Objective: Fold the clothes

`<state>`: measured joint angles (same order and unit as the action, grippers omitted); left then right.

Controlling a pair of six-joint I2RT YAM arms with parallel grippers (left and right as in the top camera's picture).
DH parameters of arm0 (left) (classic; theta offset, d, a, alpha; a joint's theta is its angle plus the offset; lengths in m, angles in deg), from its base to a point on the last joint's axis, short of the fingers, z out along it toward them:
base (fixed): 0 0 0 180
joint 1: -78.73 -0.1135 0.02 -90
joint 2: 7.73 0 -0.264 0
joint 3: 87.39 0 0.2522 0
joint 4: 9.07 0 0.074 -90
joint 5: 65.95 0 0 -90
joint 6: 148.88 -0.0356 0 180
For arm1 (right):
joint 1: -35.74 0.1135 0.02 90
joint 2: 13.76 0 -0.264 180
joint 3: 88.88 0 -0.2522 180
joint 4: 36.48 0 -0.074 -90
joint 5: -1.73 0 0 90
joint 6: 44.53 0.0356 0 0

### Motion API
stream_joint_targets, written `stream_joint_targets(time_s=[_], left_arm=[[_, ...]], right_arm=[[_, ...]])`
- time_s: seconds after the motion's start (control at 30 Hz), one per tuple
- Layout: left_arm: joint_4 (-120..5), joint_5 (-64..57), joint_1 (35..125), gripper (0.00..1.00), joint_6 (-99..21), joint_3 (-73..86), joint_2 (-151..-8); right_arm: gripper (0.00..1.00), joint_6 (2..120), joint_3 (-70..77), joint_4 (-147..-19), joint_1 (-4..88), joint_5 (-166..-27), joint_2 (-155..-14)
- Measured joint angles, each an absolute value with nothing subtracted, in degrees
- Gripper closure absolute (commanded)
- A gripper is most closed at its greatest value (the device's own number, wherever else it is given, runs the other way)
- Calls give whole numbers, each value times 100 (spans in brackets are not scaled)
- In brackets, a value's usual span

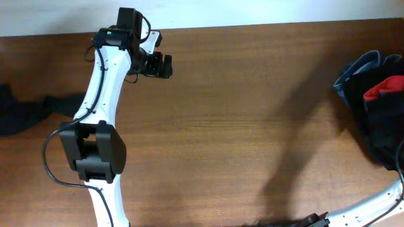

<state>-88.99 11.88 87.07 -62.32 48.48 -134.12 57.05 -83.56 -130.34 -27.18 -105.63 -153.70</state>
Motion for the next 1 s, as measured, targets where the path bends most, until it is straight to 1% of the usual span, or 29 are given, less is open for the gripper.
stream_joint_targets(time_s=[0.03, 0.07, 0.1, 0.13, 0.2, 0.4, 0.53, 0.7, 0.87, 1.0], left_arm=[[-8899, 1188, 8707, 1, -6232, 4848, -13412], [-8896, 1188, 8707, 1, -6232, 4848, -13412], [-8892, 1191, 8707, 1, -6232, 4848, -13412], [-8881, 1188, 8707, 1, -6232, 4848, -13412], [-8859, 1188, 8707, 1, -6232, 4848, -13412], [-8848, 1186, 8707, 1, -6118, 4848, -13412], [-8835, 1188, 8707, 1, -6050, 4848, -13412], [-8794, 1186, 8707, 0, -6015, 4848, -13412], [-8805, 1118, 8698, 1, -5987, 4937, -13412], [-8811, 1020, 8615, 0, -5830, 5331, -13412]], right_arm=[[17, 5705, -8513, -13173, -2709, -10644, -15370], [34, 5670, -8703, -13361, -2687, -10743, -15370], [70, 5678, -8817, -13490, -2665, -10823, -15370], [83, 5702, -8987, -13680, -2611, -10950, -15370], [96, 5689, -9215, -14056, -2488, -11217, -15370], [96, 5705, -9425, -14716, -2034, -11973, -15370], [96, 5696, -9422, -14721, -1776, -12058, -15370], [96, 5281, -9422, -14721, -1450, -12491, -15368], [96, 4717, -9422, -14721, -683, -12740, -15331], [96, 4411, -9422, -14721, 279, -12576, -15160]])
